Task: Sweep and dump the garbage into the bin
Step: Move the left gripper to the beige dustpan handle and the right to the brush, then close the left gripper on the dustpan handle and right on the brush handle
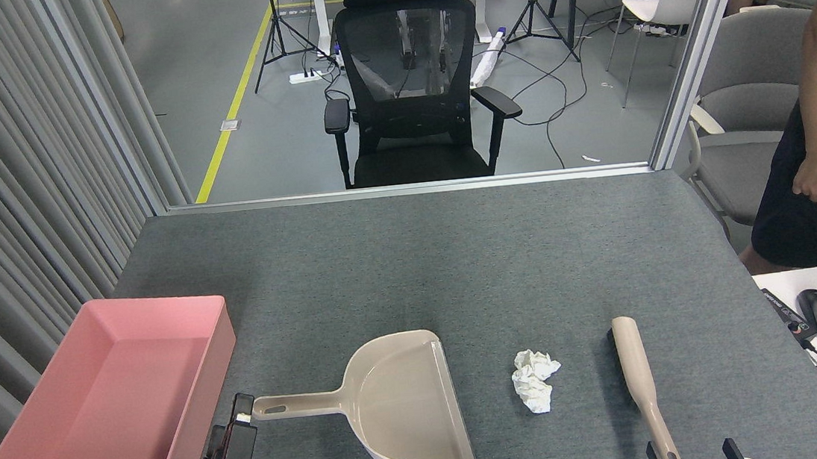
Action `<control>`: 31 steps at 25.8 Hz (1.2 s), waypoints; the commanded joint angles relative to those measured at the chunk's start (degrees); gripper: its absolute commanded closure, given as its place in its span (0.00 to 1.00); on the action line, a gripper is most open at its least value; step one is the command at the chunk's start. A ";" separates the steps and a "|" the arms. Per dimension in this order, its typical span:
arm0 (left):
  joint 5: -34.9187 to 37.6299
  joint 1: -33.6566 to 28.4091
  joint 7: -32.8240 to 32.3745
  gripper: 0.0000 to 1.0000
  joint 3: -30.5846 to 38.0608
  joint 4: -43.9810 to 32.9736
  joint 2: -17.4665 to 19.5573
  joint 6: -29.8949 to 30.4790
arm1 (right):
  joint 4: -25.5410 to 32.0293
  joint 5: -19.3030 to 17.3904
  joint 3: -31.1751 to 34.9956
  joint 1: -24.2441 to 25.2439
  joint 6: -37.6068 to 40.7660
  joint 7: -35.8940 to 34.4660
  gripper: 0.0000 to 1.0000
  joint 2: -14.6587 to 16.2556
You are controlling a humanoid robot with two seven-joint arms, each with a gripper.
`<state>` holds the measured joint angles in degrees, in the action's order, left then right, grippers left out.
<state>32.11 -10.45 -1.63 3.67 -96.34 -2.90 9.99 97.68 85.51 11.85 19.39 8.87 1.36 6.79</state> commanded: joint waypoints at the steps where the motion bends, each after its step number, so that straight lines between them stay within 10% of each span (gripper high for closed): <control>1: -0.03 -0.01 0.05 0.01 -0.06 0.19 0.00 0.12 | -0.92 0.01 -0.34 -0.23 0.09 -0.05 0.02 -0.02; 31: -0.03 -0.01 0.05 0.01 0.11 0.27 0.00 1.17 | -3.91 0.10 -2.44 -2.08 -2.72 -0.05 0.06 -1.34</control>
<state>32.08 -10.46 -1.57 3.73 -96.09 -2.90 10.50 94.02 85.61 9.42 17.64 6.27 1.19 5.42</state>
